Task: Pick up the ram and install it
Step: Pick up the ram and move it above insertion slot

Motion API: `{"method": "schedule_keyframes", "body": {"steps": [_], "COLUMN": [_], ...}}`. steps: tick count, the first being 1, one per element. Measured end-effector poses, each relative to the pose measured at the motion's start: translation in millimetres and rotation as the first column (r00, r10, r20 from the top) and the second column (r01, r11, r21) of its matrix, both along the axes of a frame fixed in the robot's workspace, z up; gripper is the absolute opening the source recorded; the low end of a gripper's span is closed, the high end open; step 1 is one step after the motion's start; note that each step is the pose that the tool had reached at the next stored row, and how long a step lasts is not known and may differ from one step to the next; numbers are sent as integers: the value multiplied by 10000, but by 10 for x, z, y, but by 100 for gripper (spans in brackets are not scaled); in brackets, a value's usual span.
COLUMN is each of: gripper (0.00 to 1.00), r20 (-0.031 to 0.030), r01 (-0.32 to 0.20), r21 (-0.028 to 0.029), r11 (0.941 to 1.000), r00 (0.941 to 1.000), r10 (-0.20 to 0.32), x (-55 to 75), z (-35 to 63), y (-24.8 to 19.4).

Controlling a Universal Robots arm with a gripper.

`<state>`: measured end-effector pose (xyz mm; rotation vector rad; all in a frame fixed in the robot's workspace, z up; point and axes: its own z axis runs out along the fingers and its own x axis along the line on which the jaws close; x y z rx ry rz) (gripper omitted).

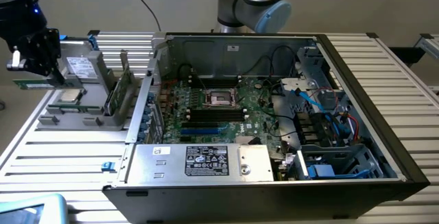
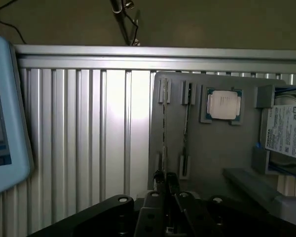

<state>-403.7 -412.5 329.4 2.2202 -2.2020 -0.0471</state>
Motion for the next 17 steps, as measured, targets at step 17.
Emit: {"method": "schedule_keyframes", "body": {"steps": [17], "gripper": [14], "r20": [0], "r01": [0], "r21": [46], "r11": [10000], "r00": [10000], "r10": [0], "x": [595], "z": [481], "y": [-28]}}
